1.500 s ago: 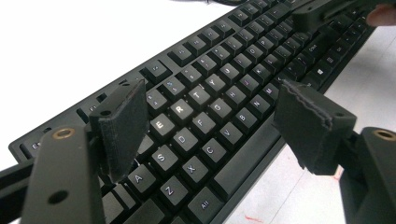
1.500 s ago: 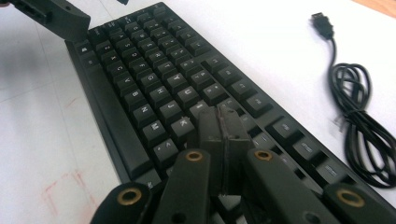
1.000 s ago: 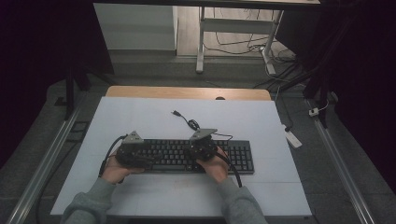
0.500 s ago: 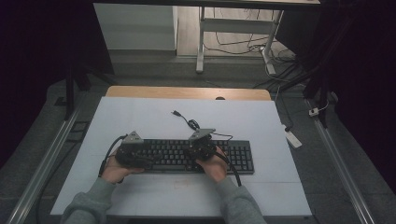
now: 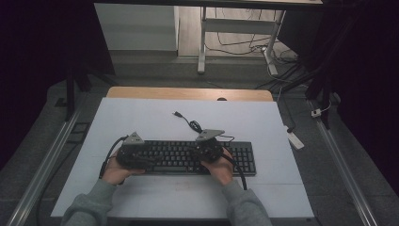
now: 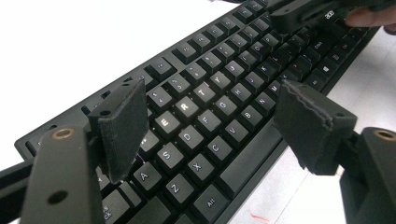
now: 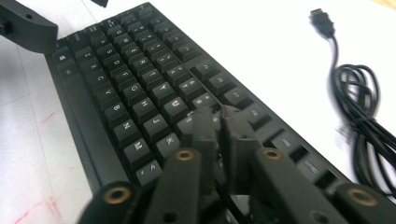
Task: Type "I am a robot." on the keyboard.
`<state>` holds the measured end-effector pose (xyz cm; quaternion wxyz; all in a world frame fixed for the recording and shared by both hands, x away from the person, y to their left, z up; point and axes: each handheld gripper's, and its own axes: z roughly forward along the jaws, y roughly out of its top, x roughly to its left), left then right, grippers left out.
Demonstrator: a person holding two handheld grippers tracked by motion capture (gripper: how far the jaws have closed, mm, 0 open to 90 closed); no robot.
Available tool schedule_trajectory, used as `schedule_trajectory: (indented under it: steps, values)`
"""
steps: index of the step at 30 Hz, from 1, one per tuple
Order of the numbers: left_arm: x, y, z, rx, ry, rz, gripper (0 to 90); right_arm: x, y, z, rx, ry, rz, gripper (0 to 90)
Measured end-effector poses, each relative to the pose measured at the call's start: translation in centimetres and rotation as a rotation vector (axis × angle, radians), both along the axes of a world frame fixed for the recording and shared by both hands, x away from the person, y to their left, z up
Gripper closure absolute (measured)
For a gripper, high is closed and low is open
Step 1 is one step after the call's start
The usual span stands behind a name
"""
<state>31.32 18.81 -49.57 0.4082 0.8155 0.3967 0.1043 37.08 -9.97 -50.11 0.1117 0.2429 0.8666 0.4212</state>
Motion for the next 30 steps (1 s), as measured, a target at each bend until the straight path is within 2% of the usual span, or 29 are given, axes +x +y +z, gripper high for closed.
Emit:
schedule_trajectory:
  steps: [4, 11, 17, 25, 30]
  values:
    - [0.0, 0.0, 0.0, 0.003, -0.002, 0.003, 26.3, -0.6, -1.3, 0.4, 0.021, -0.016, -0.021, 73.1]
    - [0.0, 0.0, 0.0, 0.005, -0.001, 0.008, 26.3, -1.8, -4.0, 1.2, 0.022, -0.044, -0.063, 64.2]
    - [0.1, 0.2, 0.0, 0.000, -0.007, 0.016, 26.3, -2.8, -6.4, 1.4, 0.008, -0.049, -0.095, 61.3]
    - [0.3, 0.1, -0.1, 0.009, -0.004, 0.025, 26.3, -4.0, -9.6, 1.4, 0.033, -0.064, -0.128, 59.6]
    - [0.3, 0.1, -0.1, 0.011, -0.003, 0.032, 26.5, -4.3, -10.9, 1.2, 0.038, -0.060, -0.138, 59.4]
